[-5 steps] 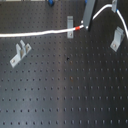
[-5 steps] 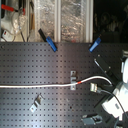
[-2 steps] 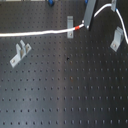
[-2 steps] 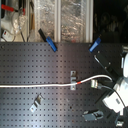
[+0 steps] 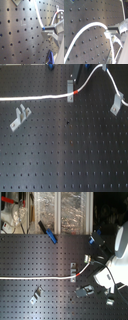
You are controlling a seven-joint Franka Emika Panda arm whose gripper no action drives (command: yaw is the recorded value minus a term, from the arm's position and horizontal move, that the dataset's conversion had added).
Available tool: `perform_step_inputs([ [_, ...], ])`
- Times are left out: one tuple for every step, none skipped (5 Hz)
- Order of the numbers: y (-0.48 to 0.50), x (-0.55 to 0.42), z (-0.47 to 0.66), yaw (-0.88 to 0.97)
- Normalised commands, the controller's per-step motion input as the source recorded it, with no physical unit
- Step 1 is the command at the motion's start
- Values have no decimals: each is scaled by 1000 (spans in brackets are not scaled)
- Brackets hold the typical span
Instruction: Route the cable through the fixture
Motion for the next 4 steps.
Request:
perform_step_inputs([
  [23, -17, 0, 14],
  [27, -21, 0, 0],
  [599, -512, 142, 460],
  [11, 17, 0, 0],
])
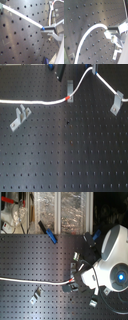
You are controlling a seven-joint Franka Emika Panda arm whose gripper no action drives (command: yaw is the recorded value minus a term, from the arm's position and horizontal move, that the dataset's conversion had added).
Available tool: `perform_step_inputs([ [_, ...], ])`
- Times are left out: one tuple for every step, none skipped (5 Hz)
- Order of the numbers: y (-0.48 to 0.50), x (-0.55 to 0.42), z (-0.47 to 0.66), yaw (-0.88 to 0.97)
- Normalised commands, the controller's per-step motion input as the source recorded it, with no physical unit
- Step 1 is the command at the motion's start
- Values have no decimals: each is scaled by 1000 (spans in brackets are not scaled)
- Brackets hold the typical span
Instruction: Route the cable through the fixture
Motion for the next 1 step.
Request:
perform_step_inputs([
  [-435, 230, 104, 0],
])
